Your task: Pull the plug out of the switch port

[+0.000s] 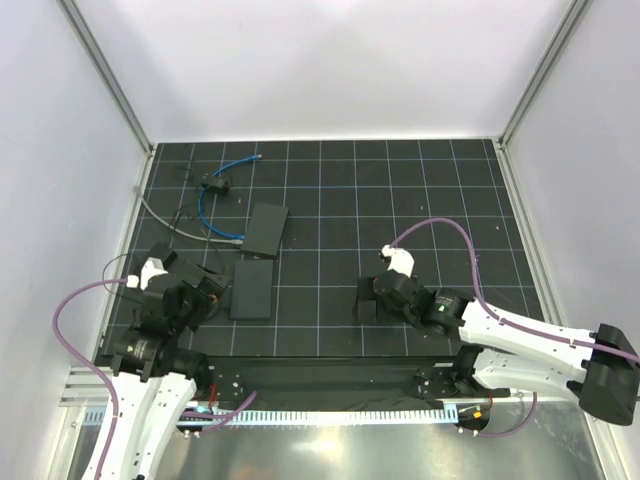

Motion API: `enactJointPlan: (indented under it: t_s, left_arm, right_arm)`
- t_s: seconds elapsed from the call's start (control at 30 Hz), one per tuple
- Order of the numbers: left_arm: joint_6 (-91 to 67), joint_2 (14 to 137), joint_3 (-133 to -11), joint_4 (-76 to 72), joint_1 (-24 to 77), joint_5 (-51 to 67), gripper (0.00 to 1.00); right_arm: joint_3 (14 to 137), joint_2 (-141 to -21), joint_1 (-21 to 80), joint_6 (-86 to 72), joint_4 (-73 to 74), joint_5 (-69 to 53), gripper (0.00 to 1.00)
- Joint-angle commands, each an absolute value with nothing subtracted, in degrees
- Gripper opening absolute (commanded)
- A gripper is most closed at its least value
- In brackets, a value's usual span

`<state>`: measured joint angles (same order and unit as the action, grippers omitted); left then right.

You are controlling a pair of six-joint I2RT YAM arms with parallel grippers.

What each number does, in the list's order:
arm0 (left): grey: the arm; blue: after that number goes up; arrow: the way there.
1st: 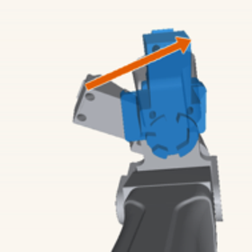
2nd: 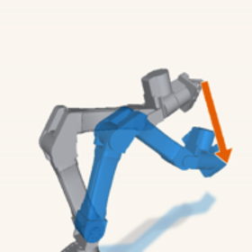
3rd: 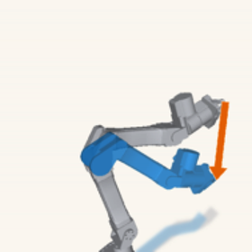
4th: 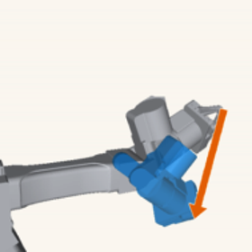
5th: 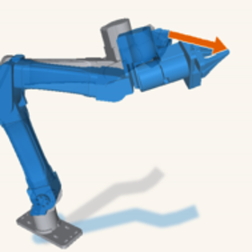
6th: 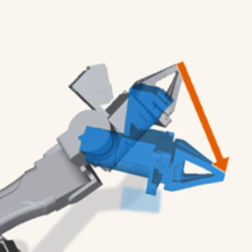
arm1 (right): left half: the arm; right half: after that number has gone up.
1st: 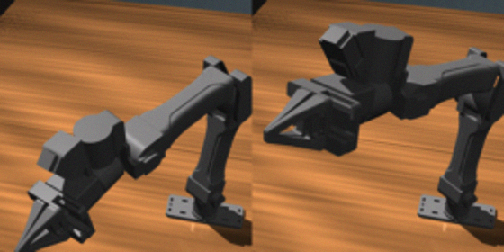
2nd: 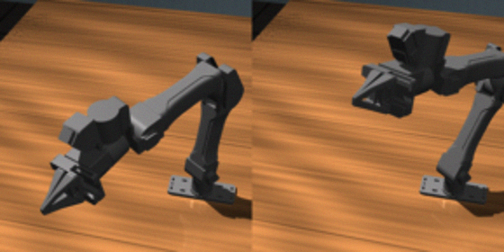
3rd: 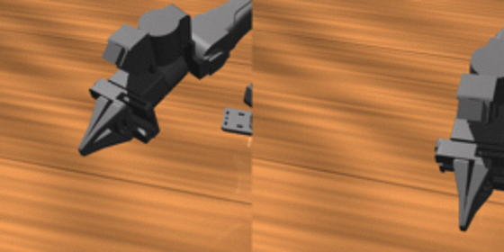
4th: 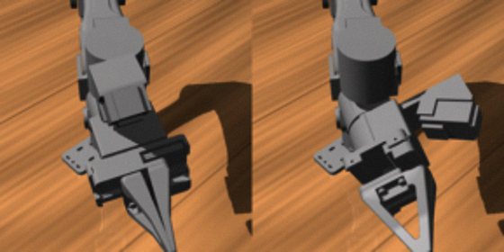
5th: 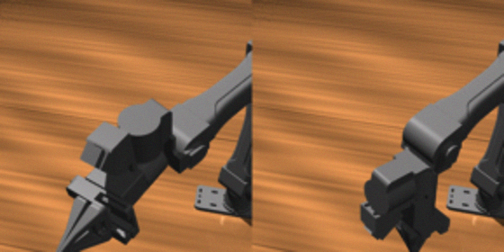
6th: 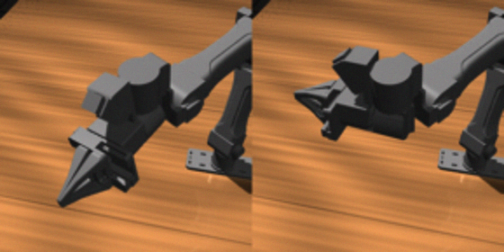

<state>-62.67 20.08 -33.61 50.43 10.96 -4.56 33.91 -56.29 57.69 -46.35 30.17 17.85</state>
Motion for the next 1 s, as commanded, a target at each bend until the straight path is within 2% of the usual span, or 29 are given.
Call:
enactJointPlan:
  t_s: [0.0, 0.27, 0.43, 0.57, 0.6, 0.67, 0.87, 0.97]
  left_arm:
    - [-63.54, 23.2, -35.51, 55.1, 10.72, -8.7, 1.0]
    - [-68.72, 29.09, -33.84, 56.86, 10.72, -14.14, 0.91]
    - [-72.94, 34.09, -33.05, 57.3, 10.72, -17.04, 0.79]
    - [-75.14, 37.0, -32.26, 56.34, 10.63, -18.1, 0.76]
    - [-75.76, 37.35, -32.08, 56.34, 10.72, -18.28, 0.74]
    - [-77.69, 38.23, -31.29, 55.47, 10.72, -18.37, 0.7]
    - [-84.27, 39.72, -28.39, 51.08, 10.64, -18.46, 0.6]
    - [-87.52, 41.04, -27.25, 49.84, 10.72, -18.37, 0.57]
  right_arm:
    - [35.68, -56.77, 58.01, -42.63, 15.84, 11.71, 1.0]
    - [38.67, -66.17, 58.01, -41.39, -1.82, -2.8, 1.0]
    - [41.39, -73.81, 58.45, -41.92, -10.98, -6.68, 0.99]
    - [43.07, -80.23, 60.02, -40.52, -16.86, -9.49, 0.94]
    - [43.41, -81.2, 60.38, -40.34, -19.14, -9.67, 0.9]
    - [44.38, -83.48, 60.99, -39.82, -21.0, -10.89, 0.88]
    - [48.6, -93.32, 62.4, -35.7, -27.41, -13.53, 0.6]
    - [49.57, -95.62, 62.4, -33.06, -29.96, -14.68, 0.59]
